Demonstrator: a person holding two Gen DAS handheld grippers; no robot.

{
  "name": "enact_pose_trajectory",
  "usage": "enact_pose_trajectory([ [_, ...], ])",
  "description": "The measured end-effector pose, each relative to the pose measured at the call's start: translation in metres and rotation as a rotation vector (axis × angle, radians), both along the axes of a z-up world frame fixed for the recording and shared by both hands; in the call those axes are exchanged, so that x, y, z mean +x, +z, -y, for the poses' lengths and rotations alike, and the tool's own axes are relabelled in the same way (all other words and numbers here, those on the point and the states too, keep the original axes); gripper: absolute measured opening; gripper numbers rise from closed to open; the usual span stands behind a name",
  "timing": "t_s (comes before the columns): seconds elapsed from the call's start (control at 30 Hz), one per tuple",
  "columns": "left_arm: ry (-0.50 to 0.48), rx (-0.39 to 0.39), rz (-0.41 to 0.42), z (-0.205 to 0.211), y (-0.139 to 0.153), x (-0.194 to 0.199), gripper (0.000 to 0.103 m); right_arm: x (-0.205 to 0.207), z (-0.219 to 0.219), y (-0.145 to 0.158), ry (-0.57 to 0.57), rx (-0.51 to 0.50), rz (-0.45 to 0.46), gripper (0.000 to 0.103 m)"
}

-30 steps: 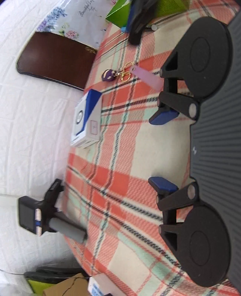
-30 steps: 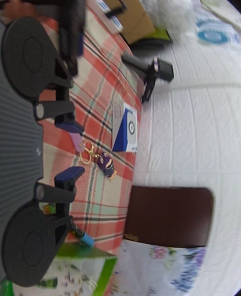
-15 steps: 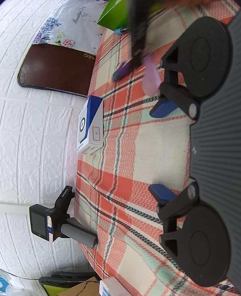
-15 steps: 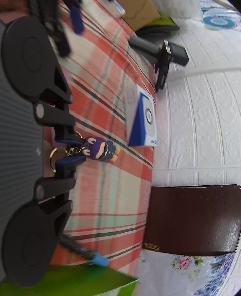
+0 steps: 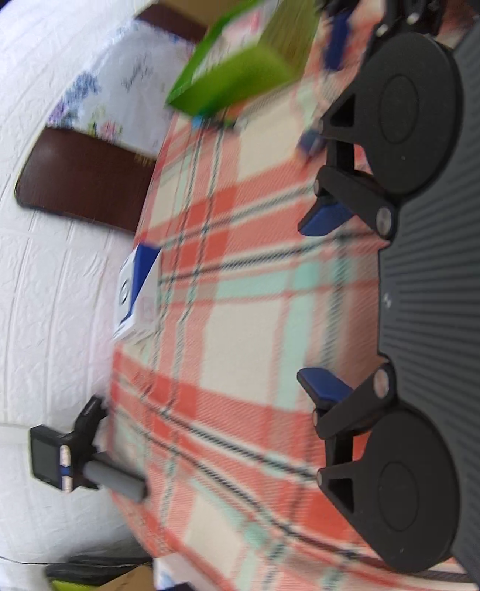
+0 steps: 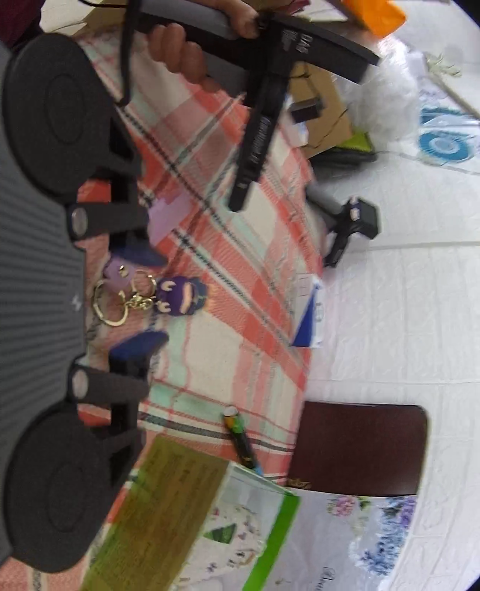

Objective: Organize objects
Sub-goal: 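Reach the right tool to the purple figure keychain and grasp it, then carry the keychain into the green box and open the right tool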

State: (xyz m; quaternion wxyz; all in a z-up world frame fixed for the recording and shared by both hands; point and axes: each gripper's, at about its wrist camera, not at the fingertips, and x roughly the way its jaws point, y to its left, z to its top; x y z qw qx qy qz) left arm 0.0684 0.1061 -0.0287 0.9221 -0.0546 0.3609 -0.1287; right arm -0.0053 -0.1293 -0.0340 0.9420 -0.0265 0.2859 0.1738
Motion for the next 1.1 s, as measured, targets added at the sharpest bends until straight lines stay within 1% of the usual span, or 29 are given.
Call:
enact_pose_trajectory([
  [0.03,-0.013,-0.022,-0.017,-0.002,0.004,-0.009,0.079,-0.003,0.001,0.004,0.036,0.004,0.015,0.065],
  [0.07,-0.028,-0.049,-0.044,-0.003,0.006,-0.017,0.079,-0.006,0.0,0.007,0.078,-0.005,0.025,0.067],
  [0.1,-0.045,-0.083,-0.081,-0.004,0.006,-0.023,0.079,-0.008,-0.004,0.007,0.116,-0.031,0.036,0.077],
  [0.13,-0.068,-0.125,-0.129,-0.004,0.005,-0.026,0.079,-0.01,-0.008,0.006,0.14,-0.068,0.05,0.082],
  [0.2,-0.106,-0.197,-0.211,0.001,0.0,-0.028,0.079,-0.008,-0.017,-0.001,0.164,-0.143,0.061,0.082],
  [0.23,-0.119,-0.22,-0.236,0.006,-0.003,-0.03,0.079,-0.004,-0.02,-0.005,0.168,-0.162,0.052,0.082],
  [0.3,-0.132,-0.237,-0.263,0.019,-0.008,-0.026,0.08,0.008,-0.022,-0.013,0.166,-0.152,0.018,0.082],
  [0.33,-0.119,-0.231,-0.264,0.026,-0.009,-0.023,0.083,0.017,-0.022,-0.016,0.162,-0.141,-0.009,0.08],
  [0.37,-0.112,-0.226,-0.257,0.033,-0.009,-0.018,0.088,0.024,-0.023,-0.021,0.156,-0.139,-0.034,0.078],
  [0.4,-0.121,-0.225,-0.247,0.039,-0.008,-0.013,0.09,0.03,-0.023,-0.025,0.159,-0.121,-0.054,0.076],
  [0.43,-0.133,-0.224,-0.245,0.045,-0.009,-0.005,0.091,0.034,-0.02,-0.024,0.161,-0.081,-0.059,0.056],
  [0.47,-0.133,-0.222,-0.249,0.05,-0.01,0.001,0.094,0.036,-0.019,-0.023,0.163,-0.06,-0.066,0.049],
  [0.5,-0.13,-0.226,-0.247,0.054,-0.011,0.008,0.096,0.034,-0.02,-0.023,0.152,-0.06,-0.065,0.045],
  [0.53,-0.128,-0.231,-0.242,0.059,-0.011,0.013,0.096,0.033,-0.022,-0.023,0.152,-0.064,-0.057,0.037],
  [0.6,-0.131,-0.231,-0.24,0.065,-0.009,0.021,0.096,0.027,-0.025,-0.022,0.152,-0.063,-0.034,0.032],
  [0.63,-0.135,-0.239,-0.242,0.069,-0.009,0.024,0.089,0.024,-0.026,-0.02,0.142,-0.062,-0.021,0.029],
  [0.67,-0.145,-0.252,-0.248,0.071,-0.007,0.025,0.076,0.022,-0.027,-0.018,0.137,-0.062,-0.01,0.029],
  [0.7,-0.145,-0.248,-0.254,0.075,-0.006,0.028,0.072,0.019,-0.028,-0.017,0.133,-0.066,0.001,0.029],
  [0.77,-0.14,-0.24,-0.235,0.08,0.0,0.029,0.055,0.016,-0.028,-0.014,0.111,-0.085,0.022,0.028],
  [0.83,-0.15,-0.251,-0.216,0.082,0.011,0.03,0.045,0.014,-0.023,-0.007,0.095,-0.069,0.041,0.028],
  [0.87,-0.161,-0.265,-0.206,0.084,0.018,0.032,0.045,0.012,-0.02,-0.003,0.088,-0.061,0.056,0.028],
  [0.97,-0.205,-0.289,-0.15,0.096,0.045,0.037,0.045,0.007,-0.012,0.016,0.047,-0.097,0.166,0.028],
  [1.1,-0.308,-0.287,-0.088,0.137,0.078,0.051,0.044,0.006,0.014,0.035,-0.063,-0.127,0.275,0.028],
])
